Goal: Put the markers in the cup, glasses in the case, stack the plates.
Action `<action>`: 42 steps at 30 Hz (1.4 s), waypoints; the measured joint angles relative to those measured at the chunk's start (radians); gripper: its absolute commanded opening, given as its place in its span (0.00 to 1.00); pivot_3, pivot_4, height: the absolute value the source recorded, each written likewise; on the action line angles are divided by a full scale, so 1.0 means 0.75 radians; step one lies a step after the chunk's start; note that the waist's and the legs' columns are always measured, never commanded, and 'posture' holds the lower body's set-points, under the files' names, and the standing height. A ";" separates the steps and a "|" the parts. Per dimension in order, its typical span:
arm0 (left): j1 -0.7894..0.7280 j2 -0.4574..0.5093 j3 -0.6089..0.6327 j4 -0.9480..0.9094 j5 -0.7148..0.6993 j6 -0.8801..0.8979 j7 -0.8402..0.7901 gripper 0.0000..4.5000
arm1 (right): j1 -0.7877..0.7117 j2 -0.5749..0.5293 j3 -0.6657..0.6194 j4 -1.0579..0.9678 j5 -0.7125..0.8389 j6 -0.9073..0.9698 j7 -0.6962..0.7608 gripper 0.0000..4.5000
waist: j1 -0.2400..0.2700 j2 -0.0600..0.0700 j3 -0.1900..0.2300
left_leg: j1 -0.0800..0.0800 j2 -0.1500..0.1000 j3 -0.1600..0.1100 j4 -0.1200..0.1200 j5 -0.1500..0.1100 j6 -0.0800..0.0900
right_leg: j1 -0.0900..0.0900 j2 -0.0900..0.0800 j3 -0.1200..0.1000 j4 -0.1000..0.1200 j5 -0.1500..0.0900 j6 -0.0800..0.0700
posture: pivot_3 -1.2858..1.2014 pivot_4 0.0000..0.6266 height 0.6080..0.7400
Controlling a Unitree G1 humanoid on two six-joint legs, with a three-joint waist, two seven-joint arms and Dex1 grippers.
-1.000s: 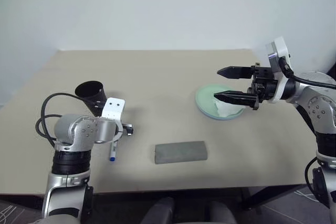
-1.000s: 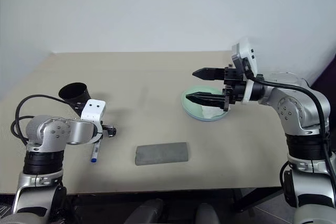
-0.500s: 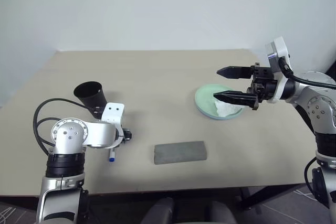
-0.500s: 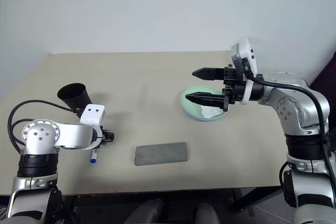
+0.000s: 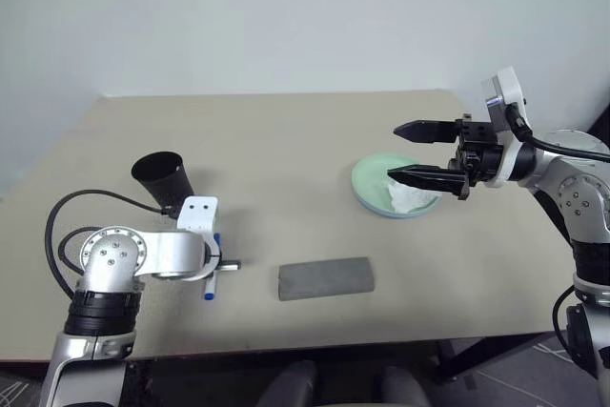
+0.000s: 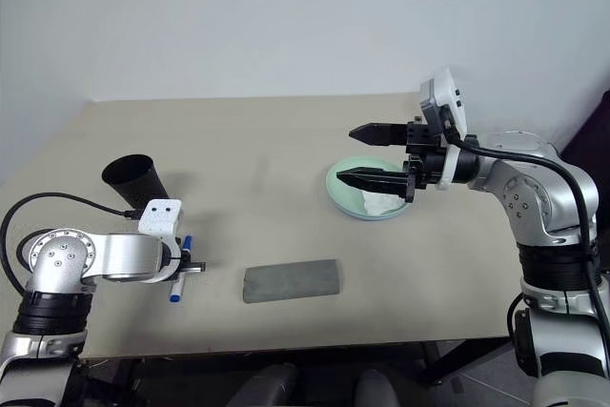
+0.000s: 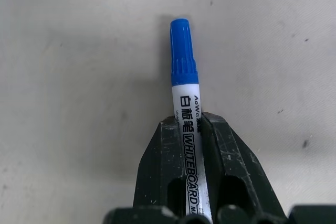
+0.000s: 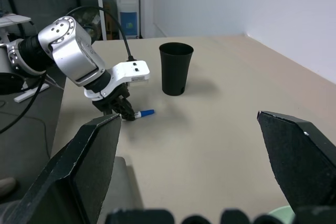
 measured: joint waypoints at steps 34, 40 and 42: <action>-0.389 0.098 0.081 0.231 1.671 -1.189 -1.910 0.02 | -0.015 0.041 0.010 -0.021 0.002 0.000 -0.053 1.00 | 0.011 0.000 0.001 | -0.001 0.001 -0.002 -0.004 0.000 0.001 | -0.002 0.001 -0.004 -0.003 0.001 -0.001 | 0.52 0.00 0.57; -0.265 0.033 0.167 0.320 1.791 -1.369 -1.993 0.02 | -0.015 0.053 0.010 -0.027 0.002 0.000 -0.054 1.00 | 0.013 0.000 0.001 | -0.001 0.001 -0.003 -0.003 0.000 0.001 | -0.001 0.002 -0.005 -0.002 0.001 -0.001 | 0.52 0.00 0.57; -0.237 0.010 0.180 0.373 1.835 -1.424 -2.014 0.02 | -0.015 0.055 0.010 -0.027 0.002 0.000 -0.054 1.00 | 0.013 0.000 0.001 | -0.001 0.001 -0.003 -0.003 0.000 0.001 | -0.001 0.002 -0.006 -0.002 0.001 -0.001 | 0.52 0.00 0.57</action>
